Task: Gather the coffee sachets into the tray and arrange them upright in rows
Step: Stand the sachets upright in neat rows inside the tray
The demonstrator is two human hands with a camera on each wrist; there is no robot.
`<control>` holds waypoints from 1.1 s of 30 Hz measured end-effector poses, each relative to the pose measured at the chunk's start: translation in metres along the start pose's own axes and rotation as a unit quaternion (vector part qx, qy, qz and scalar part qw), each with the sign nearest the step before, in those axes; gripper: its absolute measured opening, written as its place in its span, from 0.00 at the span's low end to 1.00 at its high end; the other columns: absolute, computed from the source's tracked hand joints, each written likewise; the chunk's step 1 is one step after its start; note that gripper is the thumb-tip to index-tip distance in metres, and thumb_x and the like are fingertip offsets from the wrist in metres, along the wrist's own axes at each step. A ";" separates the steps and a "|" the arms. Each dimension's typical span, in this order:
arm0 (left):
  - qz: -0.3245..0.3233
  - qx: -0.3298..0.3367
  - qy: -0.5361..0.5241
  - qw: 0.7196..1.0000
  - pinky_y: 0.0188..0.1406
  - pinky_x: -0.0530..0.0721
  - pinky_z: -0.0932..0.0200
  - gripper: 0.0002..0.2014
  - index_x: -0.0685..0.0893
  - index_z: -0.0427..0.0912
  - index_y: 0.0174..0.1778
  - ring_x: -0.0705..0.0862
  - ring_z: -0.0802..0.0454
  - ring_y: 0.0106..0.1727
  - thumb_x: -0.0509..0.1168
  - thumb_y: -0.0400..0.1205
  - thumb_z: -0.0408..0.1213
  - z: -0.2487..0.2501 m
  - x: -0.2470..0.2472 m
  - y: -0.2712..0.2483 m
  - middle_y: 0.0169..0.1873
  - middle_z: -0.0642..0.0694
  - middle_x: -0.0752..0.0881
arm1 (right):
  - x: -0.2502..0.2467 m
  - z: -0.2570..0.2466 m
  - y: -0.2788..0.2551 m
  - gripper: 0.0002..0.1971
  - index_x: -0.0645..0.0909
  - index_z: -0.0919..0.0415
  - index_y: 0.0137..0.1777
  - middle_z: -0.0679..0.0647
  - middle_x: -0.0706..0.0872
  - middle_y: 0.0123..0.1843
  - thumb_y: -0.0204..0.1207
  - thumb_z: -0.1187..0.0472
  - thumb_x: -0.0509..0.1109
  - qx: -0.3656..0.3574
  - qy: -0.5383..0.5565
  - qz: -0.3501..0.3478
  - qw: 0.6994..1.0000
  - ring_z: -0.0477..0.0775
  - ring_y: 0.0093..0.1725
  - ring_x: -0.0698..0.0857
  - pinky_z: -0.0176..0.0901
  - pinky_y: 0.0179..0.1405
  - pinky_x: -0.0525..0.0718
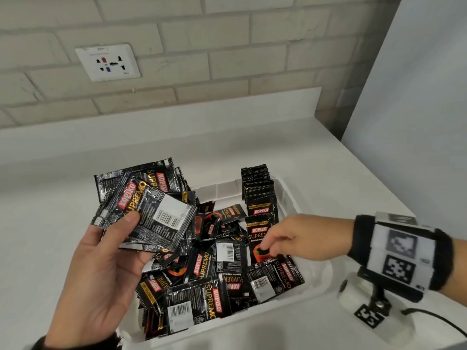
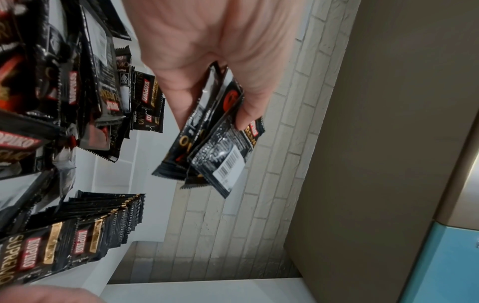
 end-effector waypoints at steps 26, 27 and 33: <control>-0.039 -0.031 0.005 0.999 0.19 0.85 0.65 0.09 0.79 0.41 0.40 0.88 0.52 0.28 0.65 0.65 0.32 -0.014 0.014 0.008 0.31 0.43 0.90 | -0.005 0.006 0.021 0.19 0.72 0.55 0.73 0.49 0.77 0.71 0.85 0.61 0.52 0.018 -0.088 -0.060 0.994 0.47 0.67 0.76 0.34 0.64 0.70; -0.044 -0.041 0.006 0.998 0.19 0.85 0.64 0.10 0.78 0.41 0.41 0.88 0.52 0.28 0.65 0.64 0.31 -0.018 0.019 0.008 0.32 0.43 0.90 | -0.008 0.007 0.017 0.18 0.73 0.54 0.72 0.48 0.79 0.68 0.85 0.60 0.53 0.014 -0.067 -0.048 0.996 0.46 0.64 0.77 0.34 0.64 0.72; -0.076 -0.075 -0.001 0.994 0.28 0.88 0.56 0.17 0.80 0.39 0.51 0.90 0.47 0.38 0.66 0.65 0.28 -0.041 0.053 0.009 0.42 0.39 0.91 | -0.048 -0.001 -0.021 0.09 0.80 0.52 0.52 0.48 0.87 0.44 0.74 0.51 0.66 -0.050 0.248 0.183 0.950 0.42 0.41 0.86 0.34 0.46 0.85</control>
Point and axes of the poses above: each hand's wrist, its own y-axis towards the middle knuckle, its own x-axis out of the palm, z = x × y, the point moved 5 cm from there along y, towards the middle knuckle
